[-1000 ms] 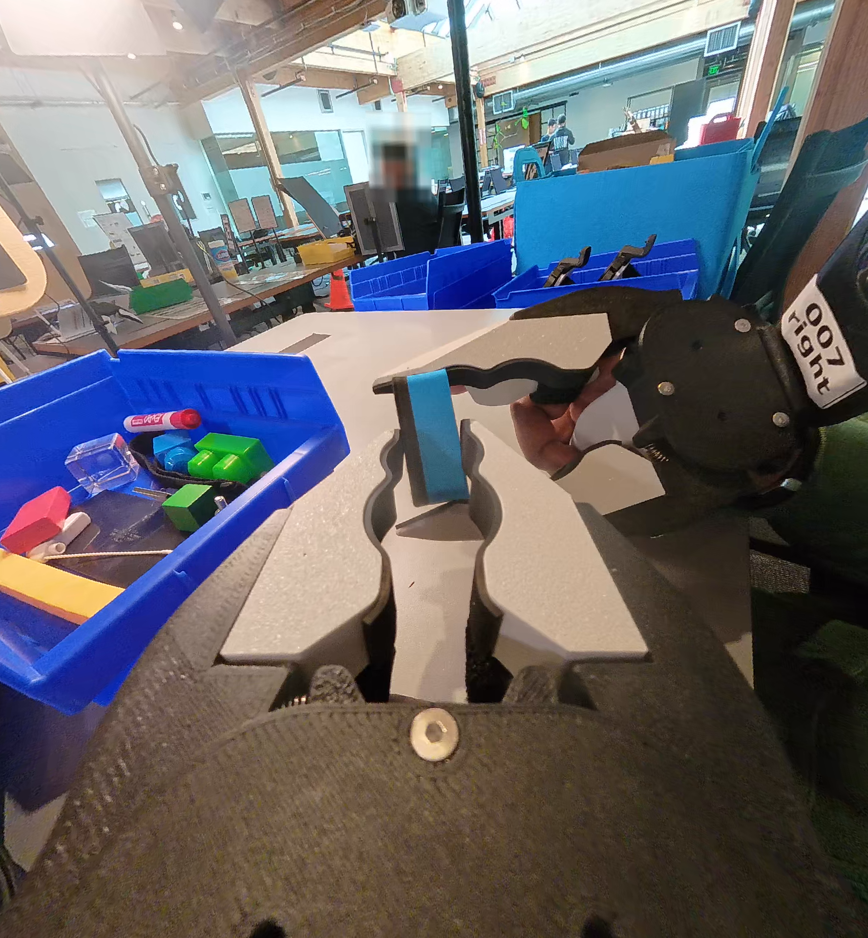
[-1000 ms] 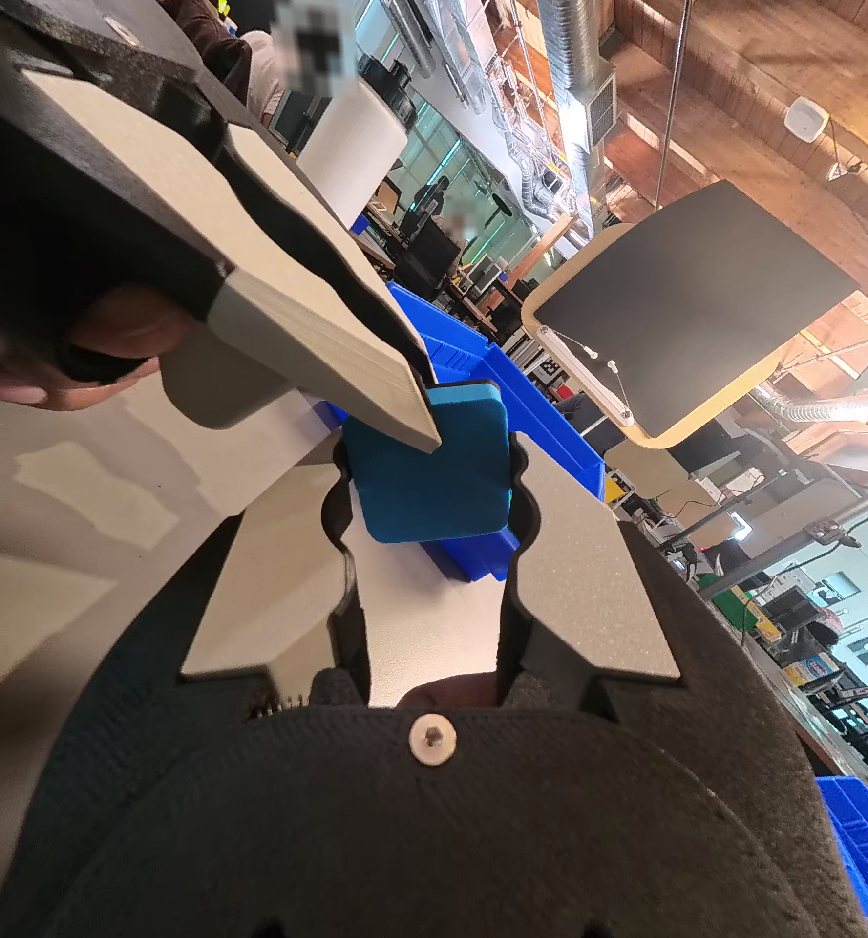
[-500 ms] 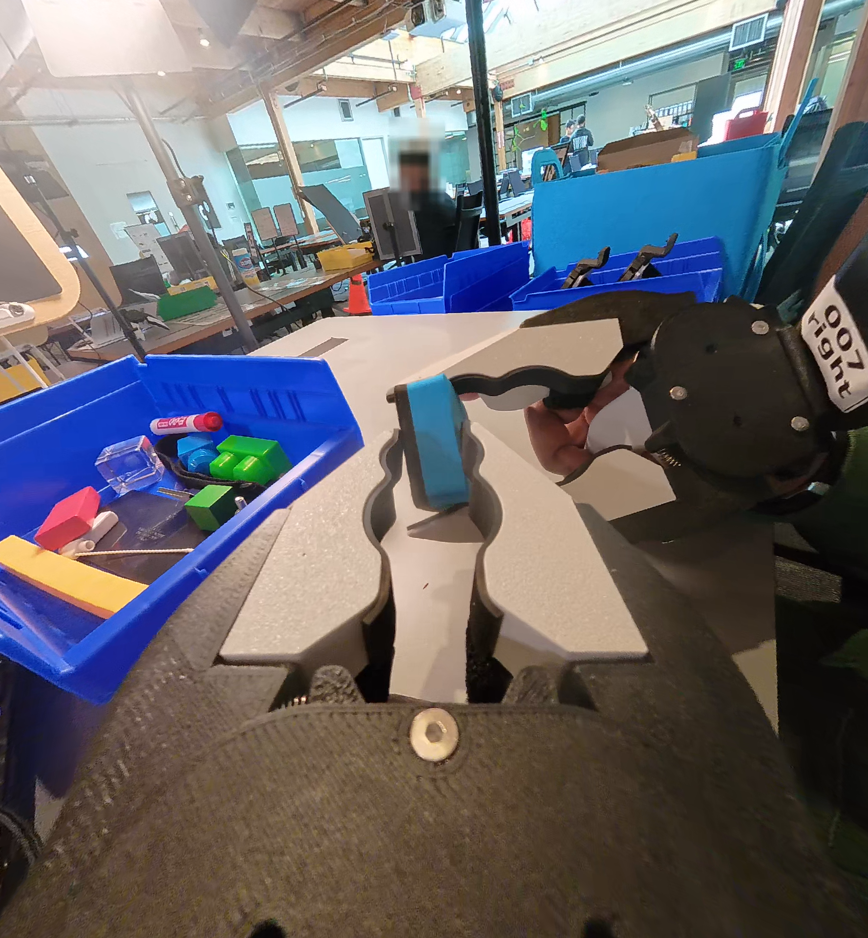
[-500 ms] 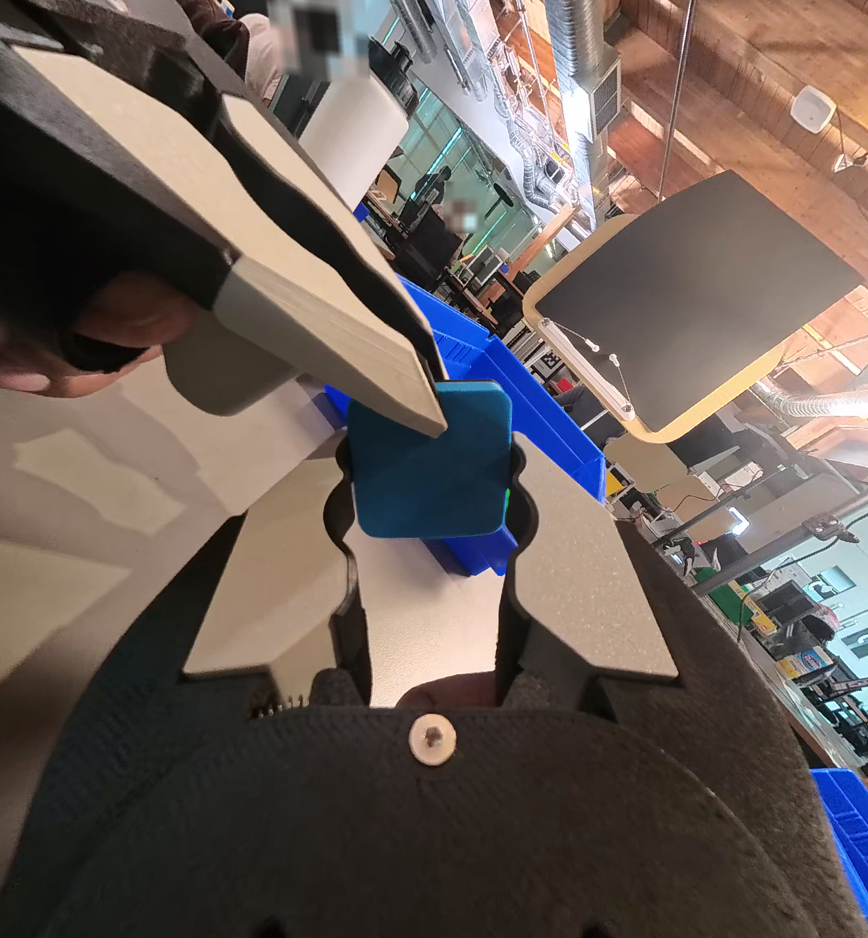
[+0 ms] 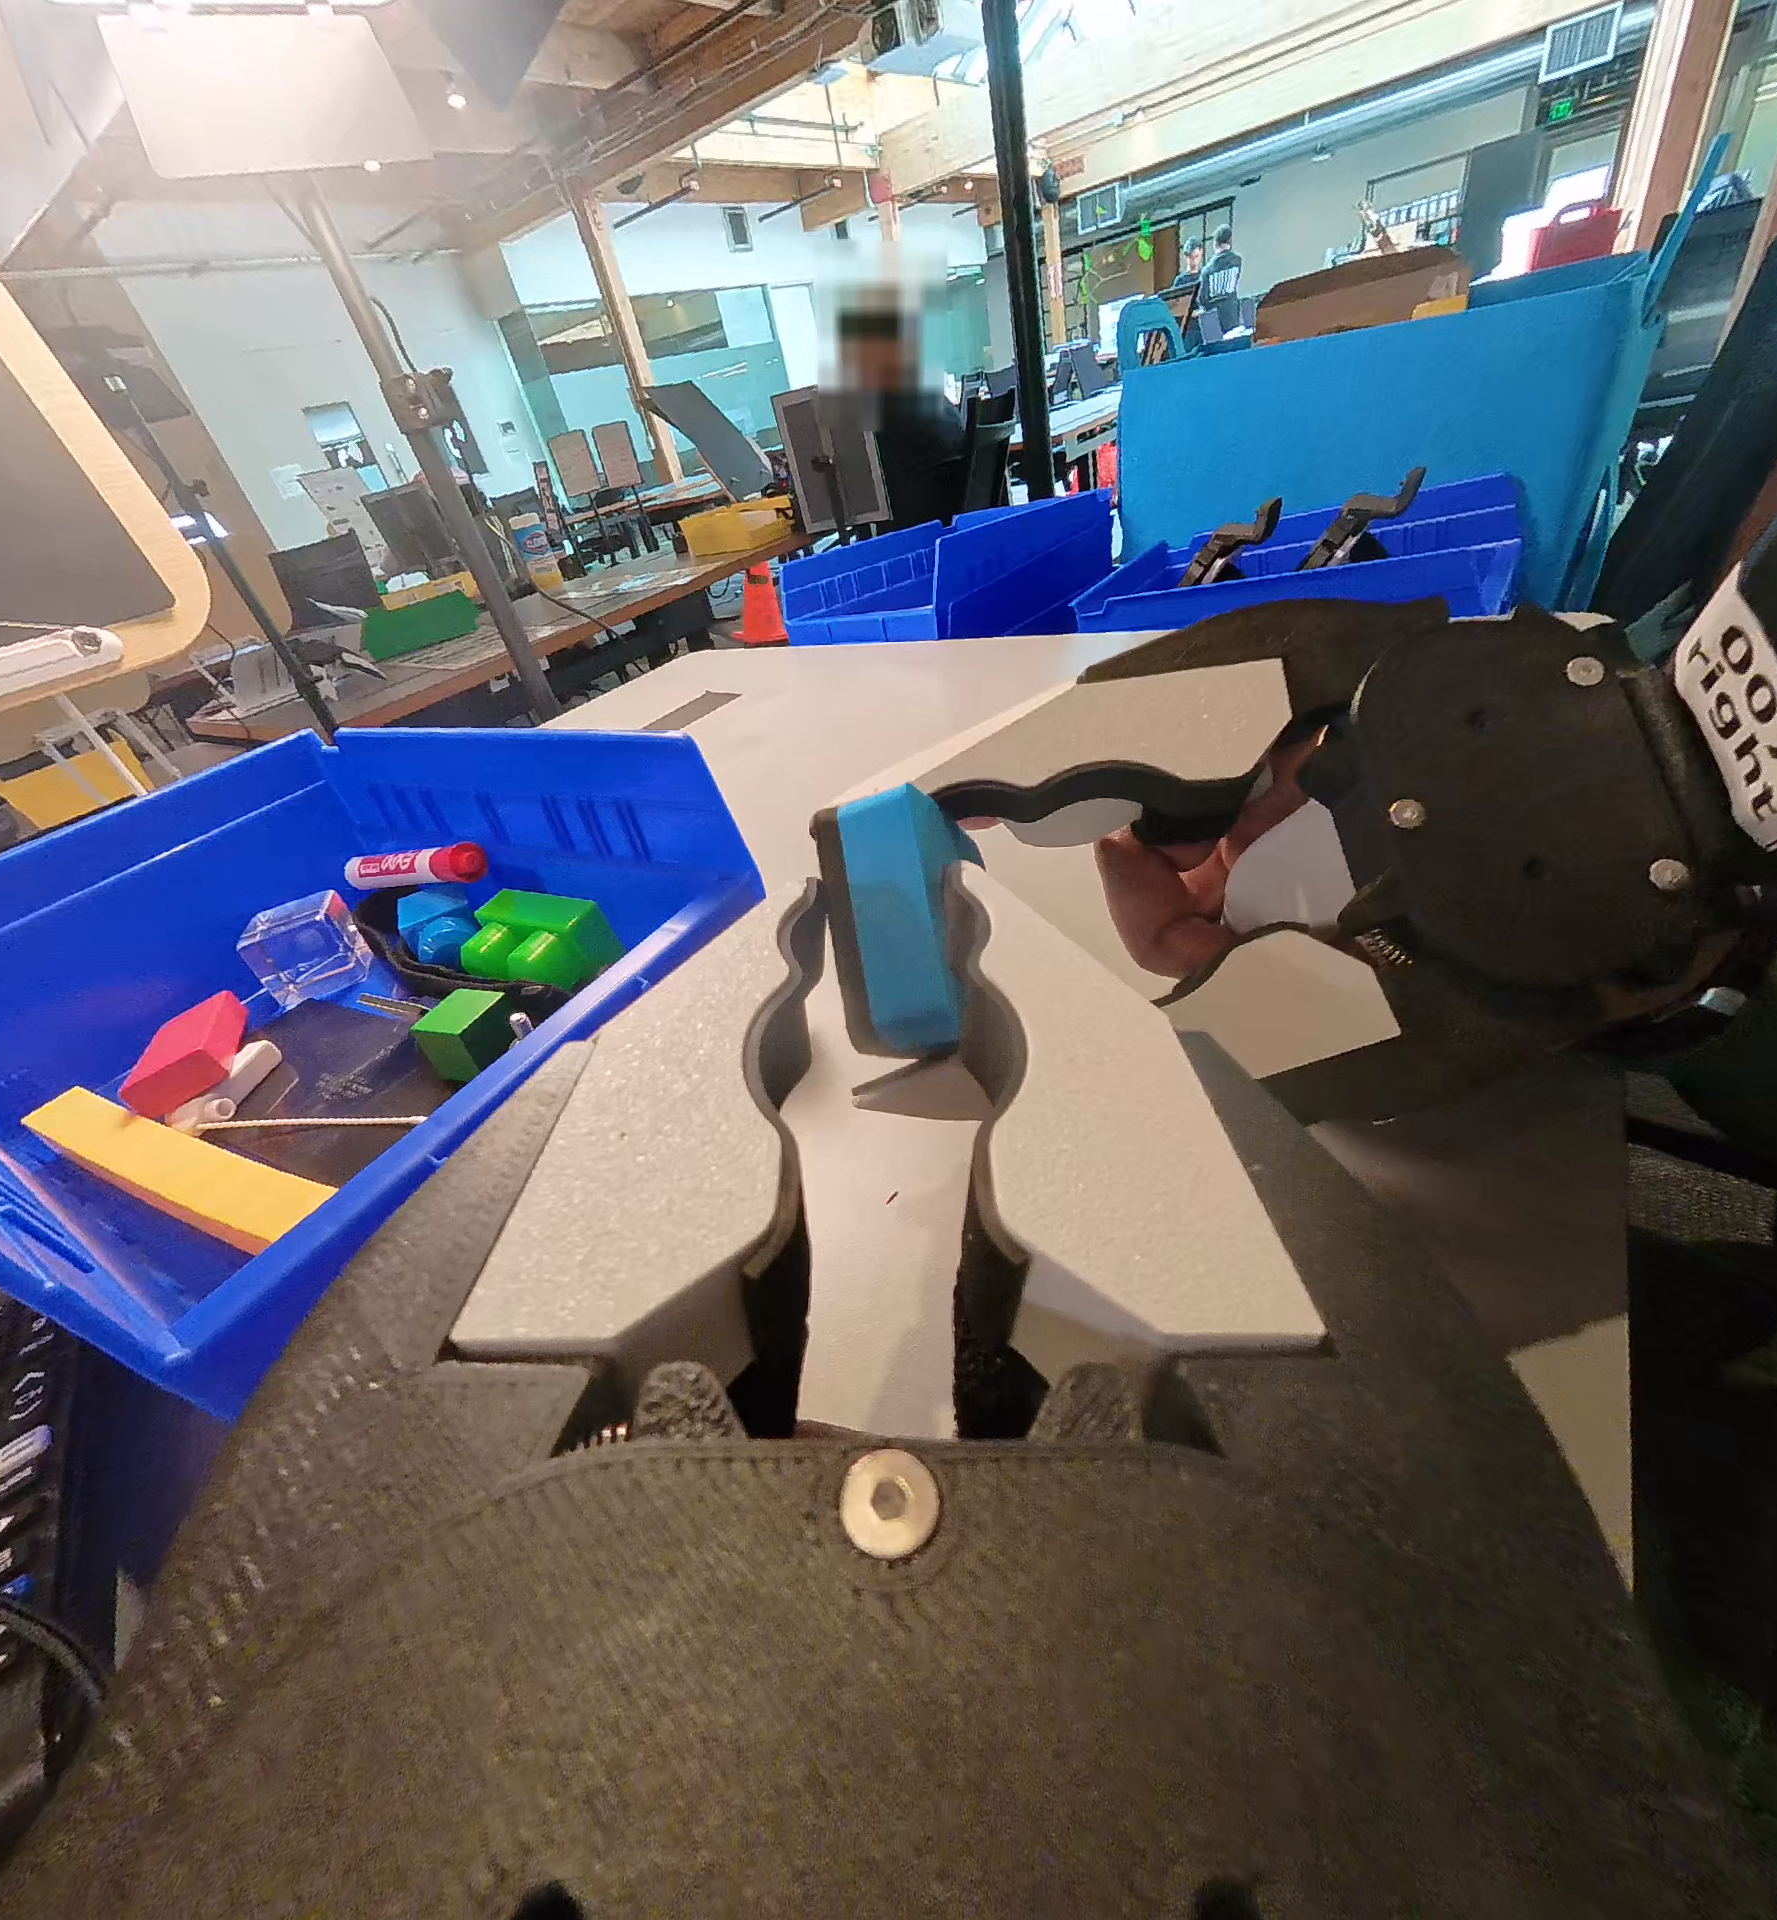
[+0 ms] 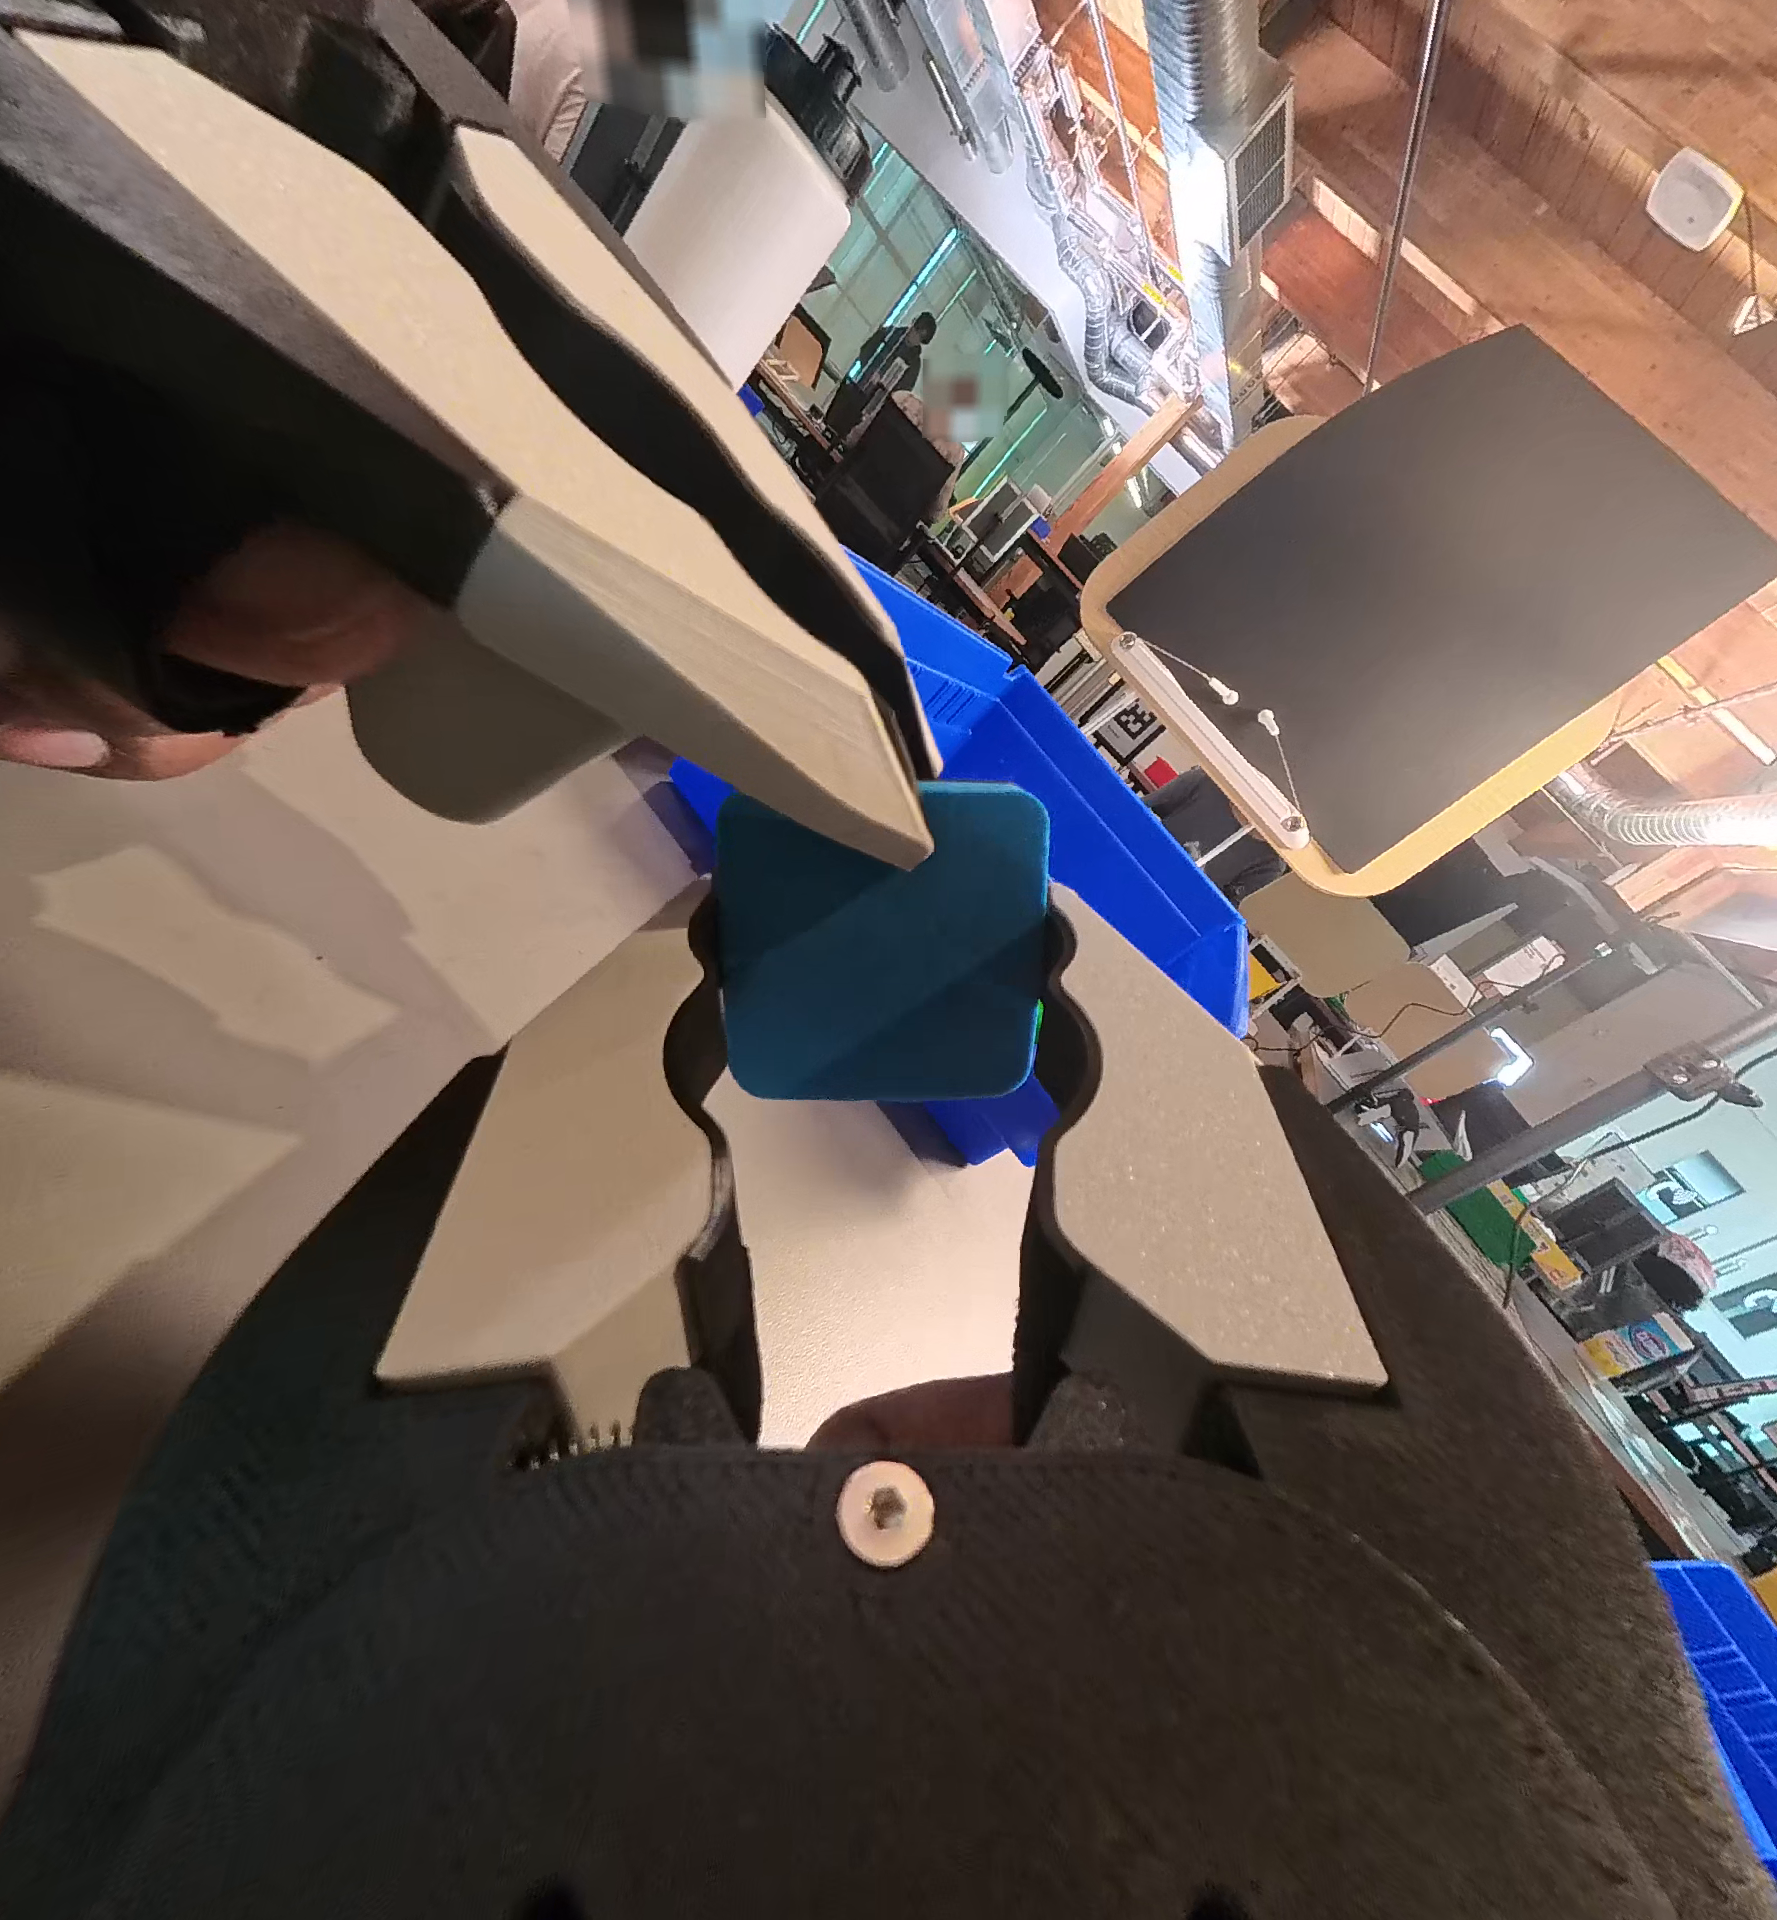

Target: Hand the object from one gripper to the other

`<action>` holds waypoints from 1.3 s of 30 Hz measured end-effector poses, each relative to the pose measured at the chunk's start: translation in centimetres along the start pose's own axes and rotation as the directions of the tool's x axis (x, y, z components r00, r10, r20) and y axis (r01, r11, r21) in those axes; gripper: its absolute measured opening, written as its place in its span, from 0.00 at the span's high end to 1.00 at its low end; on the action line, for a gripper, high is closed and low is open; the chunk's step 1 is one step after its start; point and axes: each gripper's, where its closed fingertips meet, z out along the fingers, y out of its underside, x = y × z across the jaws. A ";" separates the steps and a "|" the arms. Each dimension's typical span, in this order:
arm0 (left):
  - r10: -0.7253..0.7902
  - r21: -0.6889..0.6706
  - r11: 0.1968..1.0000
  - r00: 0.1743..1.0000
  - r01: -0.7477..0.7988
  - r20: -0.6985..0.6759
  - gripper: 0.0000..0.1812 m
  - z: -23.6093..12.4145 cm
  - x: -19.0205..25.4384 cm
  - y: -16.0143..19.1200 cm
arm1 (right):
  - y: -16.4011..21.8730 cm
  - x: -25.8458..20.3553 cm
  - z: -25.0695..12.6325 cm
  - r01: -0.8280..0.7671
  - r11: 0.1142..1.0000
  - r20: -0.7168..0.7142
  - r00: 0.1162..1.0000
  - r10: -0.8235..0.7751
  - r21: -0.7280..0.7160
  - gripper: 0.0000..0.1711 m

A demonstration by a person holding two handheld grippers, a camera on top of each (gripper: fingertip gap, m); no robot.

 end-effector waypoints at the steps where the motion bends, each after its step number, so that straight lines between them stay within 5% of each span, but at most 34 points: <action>1: -0.002 0.004 1.000 1.000 0.002 0.002 0.88 0.0 0.0 -0.1 | 0.0 -0.1 0.0 0.003 1.000 0.003 1.000 -0.003 -0.003 0.66; 39: -0.064 0.067 0.996 0.983 0.053 0.172 0.89 -1.0 -3.5 -0.9 | 0.5 -0.8 0.3 0.051 0.998 0.025 0.998 -0.050 -0.033 0.66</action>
